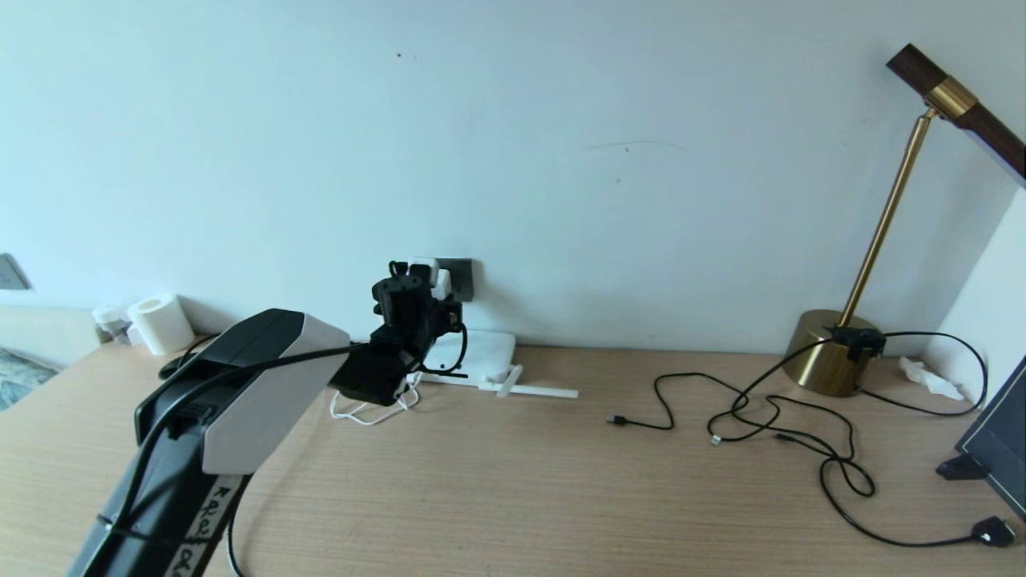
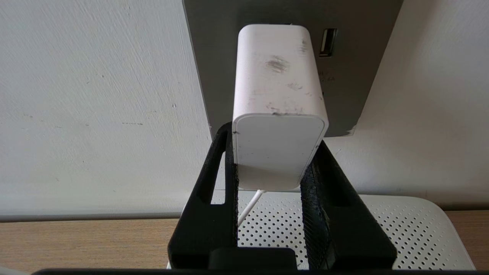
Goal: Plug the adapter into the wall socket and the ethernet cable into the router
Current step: Hand it to the other hand
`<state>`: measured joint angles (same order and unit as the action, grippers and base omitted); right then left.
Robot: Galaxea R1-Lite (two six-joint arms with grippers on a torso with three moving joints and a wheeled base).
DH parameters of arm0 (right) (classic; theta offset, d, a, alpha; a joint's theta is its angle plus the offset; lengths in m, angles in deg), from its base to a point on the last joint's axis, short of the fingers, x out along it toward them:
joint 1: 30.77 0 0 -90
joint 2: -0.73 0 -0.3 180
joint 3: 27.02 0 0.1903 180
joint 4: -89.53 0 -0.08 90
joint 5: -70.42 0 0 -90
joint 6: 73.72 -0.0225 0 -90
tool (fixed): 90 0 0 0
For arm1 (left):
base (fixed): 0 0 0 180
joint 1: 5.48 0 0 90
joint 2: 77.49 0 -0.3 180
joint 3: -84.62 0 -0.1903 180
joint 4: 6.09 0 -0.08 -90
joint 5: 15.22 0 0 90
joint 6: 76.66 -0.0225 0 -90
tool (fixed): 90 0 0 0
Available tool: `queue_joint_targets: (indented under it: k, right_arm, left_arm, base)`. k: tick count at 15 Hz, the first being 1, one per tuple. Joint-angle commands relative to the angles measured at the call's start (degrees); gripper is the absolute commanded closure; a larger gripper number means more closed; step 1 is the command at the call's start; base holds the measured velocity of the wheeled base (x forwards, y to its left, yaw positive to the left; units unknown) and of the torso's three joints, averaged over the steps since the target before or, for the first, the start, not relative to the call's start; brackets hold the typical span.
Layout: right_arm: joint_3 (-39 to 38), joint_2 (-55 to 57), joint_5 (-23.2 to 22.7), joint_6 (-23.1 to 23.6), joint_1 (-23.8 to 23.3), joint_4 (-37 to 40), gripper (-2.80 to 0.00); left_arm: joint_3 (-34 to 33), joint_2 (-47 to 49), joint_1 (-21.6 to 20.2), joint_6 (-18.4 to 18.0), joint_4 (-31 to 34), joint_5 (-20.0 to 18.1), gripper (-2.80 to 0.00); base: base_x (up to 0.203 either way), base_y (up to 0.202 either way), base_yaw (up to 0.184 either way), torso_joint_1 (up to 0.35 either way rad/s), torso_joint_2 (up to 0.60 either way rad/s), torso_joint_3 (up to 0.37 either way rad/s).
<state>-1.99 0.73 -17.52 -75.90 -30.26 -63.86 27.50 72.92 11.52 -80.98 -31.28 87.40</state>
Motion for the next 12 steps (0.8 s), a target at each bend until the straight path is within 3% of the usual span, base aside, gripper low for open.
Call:
queue_joint_targets:
  k: [1, 12]
  right_arm:
    - [0.0, 0.0, 0.01, -0.02, -0.05, 0.01, -2.8]
    - [0.0, 0.0, -0.04, -0.02, 0.02, 0.01, -2.8]
  left_arm:
    - [0.15, -0.12, 0.22, 0.01, -0.4, 0.04, 0.0]
    - [1.29, -0.29, 0.48, -0.08, 1.09, 0.13, 0.0]
  base:
    - [0.0, 0.0, 0.0, 0.0, 0.0, 0.0]
    - [0.0, 0.0, 0.0, 0.0, 0.0, 0.0]
